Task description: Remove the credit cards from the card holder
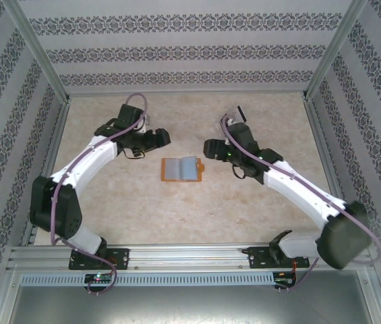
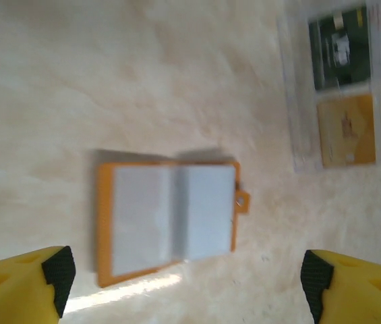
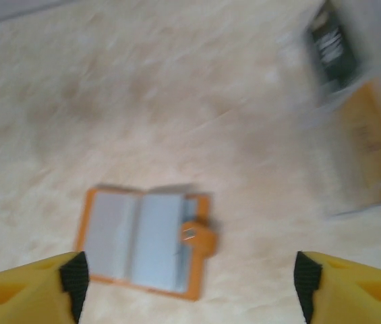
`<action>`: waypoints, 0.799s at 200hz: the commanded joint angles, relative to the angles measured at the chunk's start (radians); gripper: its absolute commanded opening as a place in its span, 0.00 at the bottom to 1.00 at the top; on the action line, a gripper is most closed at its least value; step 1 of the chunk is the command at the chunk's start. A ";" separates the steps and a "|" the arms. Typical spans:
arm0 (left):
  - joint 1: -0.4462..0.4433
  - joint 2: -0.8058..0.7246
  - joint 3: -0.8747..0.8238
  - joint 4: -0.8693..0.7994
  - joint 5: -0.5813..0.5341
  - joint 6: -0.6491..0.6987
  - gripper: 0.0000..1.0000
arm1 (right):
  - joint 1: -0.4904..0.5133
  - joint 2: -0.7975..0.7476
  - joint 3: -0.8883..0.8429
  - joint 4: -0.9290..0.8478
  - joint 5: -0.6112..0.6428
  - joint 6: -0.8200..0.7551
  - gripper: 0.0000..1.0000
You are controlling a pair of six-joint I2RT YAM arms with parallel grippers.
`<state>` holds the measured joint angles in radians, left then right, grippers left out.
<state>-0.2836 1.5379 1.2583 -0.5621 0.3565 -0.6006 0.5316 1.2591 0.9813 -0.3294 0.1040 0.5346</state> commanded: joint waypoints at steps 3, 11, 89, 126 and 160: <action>0.047 -0.074 -0.063 -0.081 -0.228 0.036 0.98 | -0.081 -0.103 -0.085 -0.027 0.221 -0.077 0.92; 0.060 -0.104 -0.089 -0.077 -0.295 0.034 0.99 | -0.110 -0.142 -0.109 -0.022 0.260 -0.090 0.98; 0.164 -0.304 -0.460 0.268 -0.747 0.126 0.99 | -0.342 -0.196 -0.306 0.155 0.421 -0.234 0.98; 0.205 -0.307 -0.627 0.584 -0.781 0.338 0.99 | -0.350 -0.083 -0.374 0.383 0.428 -0.370 0.98; 0.248 -0.279 -0.753 0.838 -0.668 0.397 0.99 | -0.373 -0.013 -0.428 0.579 0.382 -0.454 0.98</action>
<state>-0.0673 1.2472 0.5625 -0.0055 -0.3550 -0.3099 0.1787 1.2221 0.5922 0.0353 0.4965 0.1757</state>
